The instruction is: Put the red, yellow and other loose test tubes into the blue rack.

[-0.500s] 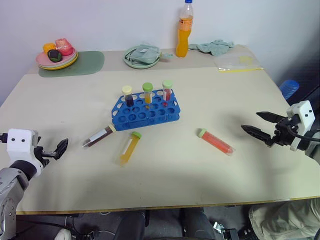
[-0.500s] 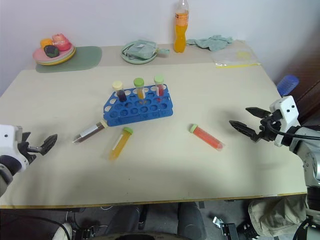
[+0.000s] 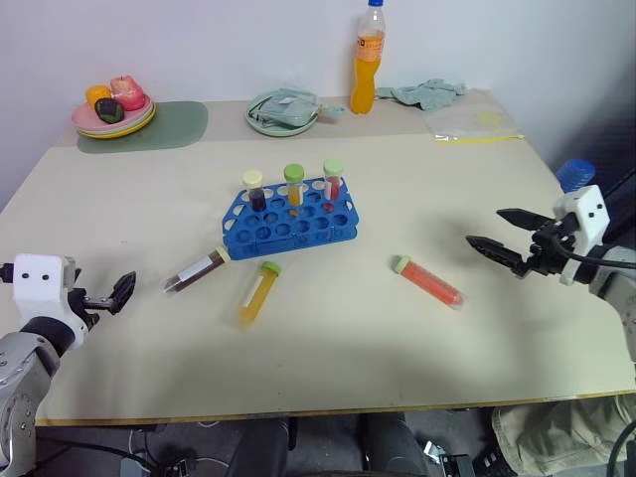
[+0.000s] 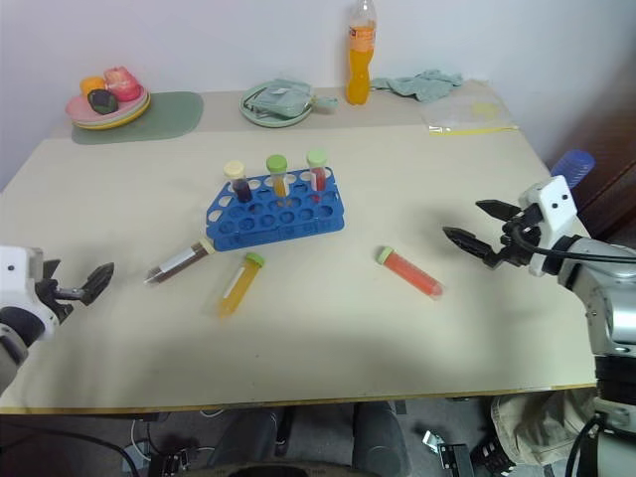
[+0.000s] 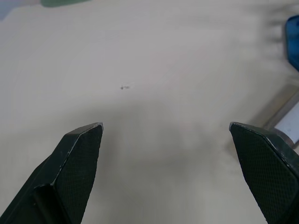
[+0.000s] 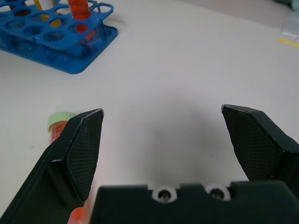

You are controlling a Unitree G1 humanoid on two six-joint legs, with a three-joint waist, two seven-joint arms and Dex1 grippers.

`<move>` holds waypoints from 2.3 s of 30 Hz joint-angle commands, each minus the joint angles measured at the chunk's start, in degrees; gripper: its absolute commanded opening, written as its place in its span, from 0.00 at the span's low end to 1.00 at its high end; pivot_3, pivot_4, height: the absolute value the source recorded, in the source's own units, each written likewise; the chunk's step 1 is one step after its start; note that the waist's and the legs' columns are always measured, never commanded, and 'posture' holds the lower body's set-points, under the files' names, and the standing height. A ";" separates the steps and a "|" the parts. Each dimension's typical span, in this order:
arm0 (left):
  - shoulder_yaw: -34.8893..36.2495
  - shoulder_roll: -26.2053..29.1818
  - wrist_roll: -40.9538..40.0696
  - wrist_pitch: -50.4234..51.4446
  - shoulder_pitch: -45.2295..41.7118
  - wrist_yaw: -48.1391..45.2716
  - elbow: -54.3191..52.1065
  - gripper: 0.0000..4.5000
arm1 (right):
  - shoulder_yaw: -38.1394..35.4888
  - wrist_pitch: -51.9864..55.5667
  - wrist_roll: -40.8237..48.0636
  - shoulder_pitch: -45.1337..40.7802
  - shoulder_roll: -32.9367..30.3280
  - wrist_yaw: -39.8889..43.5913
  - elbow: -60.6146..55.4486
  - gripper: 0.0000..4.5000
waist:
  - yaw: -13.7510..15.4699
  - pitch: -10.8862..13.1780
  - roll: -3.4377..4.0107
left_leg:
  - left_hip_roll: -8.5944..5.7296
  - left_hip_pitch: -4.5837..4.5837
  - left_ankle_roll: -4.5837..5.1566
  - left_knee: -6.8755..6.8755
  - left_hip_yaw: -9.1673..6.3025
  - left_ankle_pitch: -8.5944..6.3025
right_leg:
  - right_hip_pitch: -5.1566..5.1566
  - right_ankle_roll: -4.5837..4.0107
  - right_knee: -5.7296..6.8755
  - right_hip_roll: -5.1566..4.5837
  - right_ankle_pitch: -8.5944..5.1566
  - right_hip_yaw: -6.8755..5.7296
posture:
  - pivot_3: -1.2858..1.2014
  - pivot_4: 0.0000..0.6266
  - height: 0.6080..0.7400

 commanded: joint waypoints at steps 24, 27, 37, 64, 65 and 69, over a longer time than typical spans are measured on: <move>-30.46 1.74 -5.94 -0.14 -5.73 -13.39 -18.01 0.99 | 25.72 51.62 5.98 -24.08 -7.35 -6.64 -19.84 1.00 | -0.27 0.03 0.03 | -0.01 -0.24 0.02 0.06 0.02 -0.01 | -0.21 -0.02 -0.04 -0.01 0.00 0.01 | 0.52 0.24 1.00; -33.98 2.38 -6.68 -0.74 -3.78 -15.72 -21.00 0.99 | 30.85 54.24 4.54 -29.41 -6.16 -6.48 -13.46 1.00 | -0.18 0.03 0.03 | -0.01 -0.25 0.02 0.04 0.03 -0.01 | -0.24 -0.03 -0.04 0.01 0.00 0.00 | 0.52 0.24 1.00; -37.26 5.94 -5.49 -4.22 1.00 -20.91 -23.33 0.99 | 41.67 55.73 2.93 -39.27 -3.64 -1.44 0.73 1.00 | -0.15 0.05 0.08 | -0.03 -0.52 0.03 0.09 0.14 -0.01 | -0.41 -0.02 -0.09 0.00 0.00 -0.02 | 0.52 0.24 1.00; -26.63 -7.01 0.09 -10.91 -2.62 -5.33 -9.45 1.00 | 11.41 3.36 2.36 -17.56 33.52 -24.79 -18.42 0.15 | -0.10 -0.01 0.02 | -0.03 -0.52 -0.03 0.13 -0.09 0.04 | -0.49 0.03 0.13 0.08 0.03 -0.03 | 0.52 0.24 1.00; -26.39 -7.56 0.84 -11.49 -3.10 -4.56 -8.50 1.00 | 12.00 0.44 1.07 -16.42 37.88 -27.83 -16.98 0.15 | -0.09 -0.01 0.01 | -0.06 -0.52 -0.04 0.15 -0.11 0.05 | -0.49 0.03 0.14 0.07 0.03 -0.03 | 0.52 0.24 1.00; -26.23 -8.03 2.54 -12.90 -4.17 -3.94 -6.84 1.00 | 17.21 -12.05 -7.03 -13.24 45.80 -31.83 -12.12 0.15 | -0.34 -0.01 0.03 | -0.08 -0.50 -0.14 0.09 -0.12 0.10 | -0.58 0.02 0.21 0.08 0.04 0.00 | 0.52 0.24 1.00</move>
